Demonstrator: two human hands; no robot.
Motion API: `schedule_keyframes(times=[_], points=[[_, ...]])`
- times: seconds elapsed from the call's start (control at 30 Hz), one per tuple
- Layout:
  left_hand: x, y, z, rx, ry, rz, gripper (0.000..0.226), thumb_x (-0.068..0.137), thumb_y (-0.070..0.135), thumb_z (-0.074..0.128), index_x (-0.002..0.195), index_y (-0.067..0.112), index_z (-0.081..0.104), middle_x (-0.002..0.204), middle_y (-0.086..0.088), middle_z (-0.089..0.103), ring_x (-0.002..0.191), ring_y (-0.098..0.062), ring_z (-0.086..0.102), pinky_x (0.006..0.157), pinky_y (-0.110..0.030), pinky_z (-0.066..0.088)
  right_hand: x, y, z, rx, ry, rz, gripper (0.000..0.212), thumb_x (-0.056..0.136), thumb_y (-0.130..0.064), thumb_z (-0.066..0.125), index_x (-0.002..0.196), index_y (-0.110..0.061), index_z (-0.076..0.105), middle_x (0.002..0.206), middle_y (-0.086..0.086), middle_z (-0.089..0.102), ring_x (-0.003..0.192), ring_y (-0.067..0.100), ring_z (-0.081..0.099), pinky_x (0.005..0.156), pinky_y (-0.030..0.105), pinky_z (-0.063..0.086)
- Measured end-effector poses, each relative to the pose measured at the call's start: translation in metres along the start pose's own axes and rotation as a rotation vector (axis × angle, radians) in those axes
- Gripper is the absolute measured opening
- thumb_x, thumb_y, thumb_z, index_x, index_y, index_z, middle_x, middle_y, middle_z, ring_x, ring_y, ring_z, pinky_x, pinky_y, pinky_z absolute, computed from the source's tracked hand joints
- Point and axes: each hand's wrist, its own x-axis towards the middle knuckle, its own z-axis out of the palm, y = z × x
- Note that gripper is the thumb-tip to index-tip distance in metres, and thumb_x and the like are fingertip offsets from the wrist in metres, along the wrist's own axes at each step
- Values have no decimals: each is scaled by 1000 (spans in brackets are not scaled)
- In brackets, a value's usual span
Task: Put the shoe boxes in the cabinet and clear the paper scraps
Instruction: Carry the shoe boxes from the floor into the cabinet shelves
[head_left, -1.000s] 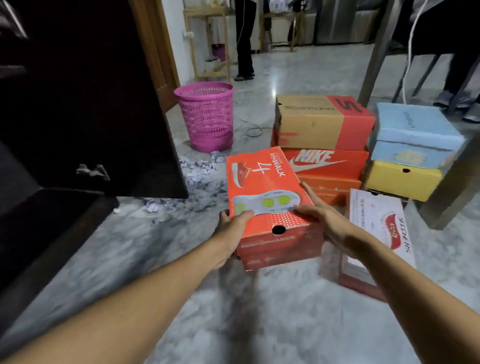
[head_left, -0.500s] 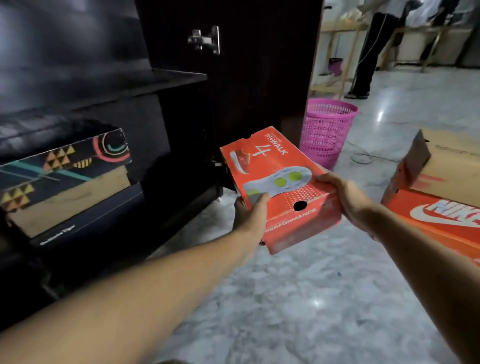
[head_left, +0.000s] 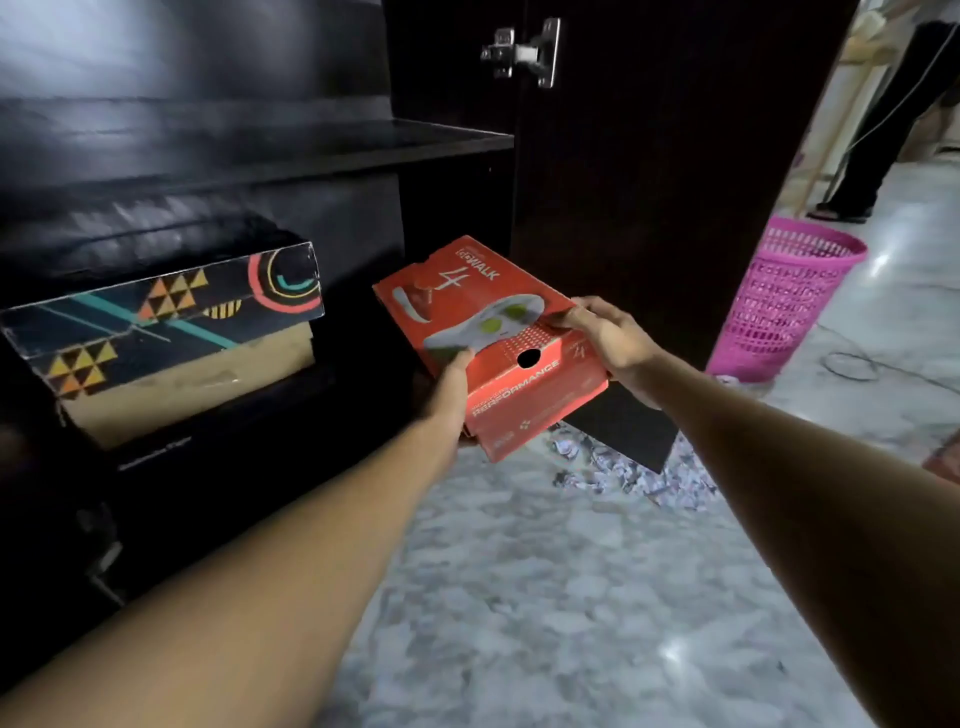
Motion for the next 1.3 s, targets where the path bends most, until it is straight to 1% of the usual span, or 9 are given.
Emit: schedule_keyframes(times=[0.13,0.27,0.4,0.6,0.7,0.87,1.0,1.17,1.3], points=[[-10,4,-18,18,-59,-64,38,84,55,57,100,21,62,87,-6,69,78,-25,66,86,-45,52,25,31,22,6,-170,41,21,93,-23,59,111,-30,68,89,3,69,76,16,64,63,23,49],[20,-16,-33,46,22,-91,38,88,50,56,104,17,63,84,-8,65,77,-26,63,89,-49,52,51,81,52,131,-162,50,23,92,-13,61,107,-28,69,89,0,73,86,21,67,86,39,54],[42,-35,-37,59,96,0,41,92,44,59,119,13,62,97,-12,66,75,-25,63,70,-32,50,64,113,67,243,-250,53,18,96,-18,60,105,-34,65,85,-5,76,75,13,73,65,26,57],[70,-54,-40,39,7,132,45,88,37,70,129,34,54,121,2,68,108,-22,67,97,-46,53,96,145,86,311,17,3,25,88,-35,70,110,-24,64,100,3,75,85,17,74,74,31,60],[84,-61,-33,36,52,98,61,87,31,72,141,29,44,131,8,56,119,-20,59,104,-45,47,114,163,96,271,81,29,33,90,-37,67,117,-20,60,104,5,73,87,19,73,77,34,60],[110,-62,-23,38,141,76,53,90,27,68,138,16,49,130,-6,61,117,-26,60,101,-47,49,130,184,114,117,104,68,59,88,-43,67,135,-13,49,124,5,60,103,18,65,93,40,54],[128,-55,-11,7,167,68,48,91,23,68,135,12,51,123,-2,58,120,-28,57,102,-47,48,135,181,125,-141,268,7,56,85,-48,69,124,-13,46,117,4,41,108,25,55,93,41,50],[143,-45,2,58,185,0,46,94,37,62,137,28,50,133,-6,58,118,-31,59,79,-43,57,155,177,148,-14,60,65,42,86,-42,69,119,-26,49,121,6,50,111,27,59,100,46,48],[150,-34,2,-81,97,-106,30,99,27,52,129,25,56,116,-8,66,104,-27,64,61,-33,52,172,164,157,145,-69,198,35,89,-35,67,122,-28,54,130,5,55,99,16,62,84,27,51]])
